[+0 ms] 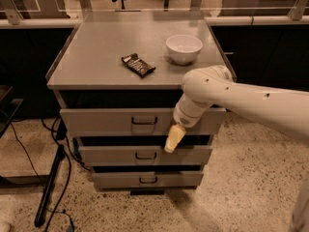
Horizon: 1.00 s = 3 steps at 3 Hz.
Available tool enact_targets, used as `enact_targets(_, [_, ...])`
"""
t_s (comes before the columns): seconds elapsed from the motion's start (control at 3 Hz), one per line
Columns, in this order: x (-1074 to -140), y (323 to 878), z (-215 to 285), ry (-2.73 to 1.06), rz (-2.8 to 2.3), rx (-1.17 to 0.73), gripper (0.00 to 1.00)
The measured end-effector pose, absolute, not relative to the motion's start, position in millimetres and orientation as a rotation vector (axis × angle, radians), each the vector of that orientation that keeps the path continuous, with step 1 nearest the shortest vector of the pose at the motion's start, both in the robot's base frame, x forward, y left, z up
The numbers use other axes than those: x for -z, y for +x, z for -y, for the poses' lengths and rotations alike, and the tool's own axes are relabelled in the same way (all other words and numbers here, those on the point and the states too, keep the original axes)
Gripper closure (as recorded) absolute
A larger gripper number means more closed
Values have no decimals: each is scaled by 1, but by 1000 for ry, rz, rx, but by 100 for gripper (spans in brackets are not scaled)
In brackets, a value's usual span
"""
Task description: Open top drawer
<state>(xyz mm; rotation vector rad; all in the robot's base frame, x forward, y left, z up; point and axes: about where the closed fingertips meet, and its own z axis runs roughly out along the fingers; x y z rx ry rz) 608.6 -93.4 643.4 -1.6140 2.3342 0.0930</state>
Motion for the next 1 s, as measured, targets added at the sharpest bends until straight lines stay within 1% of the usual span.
enact_targets(0.67, [-649,595,93,-1643,-2332,-115,0])
enact_targets(1.0, [-666,551,98,-1700,-2306,-187,0])
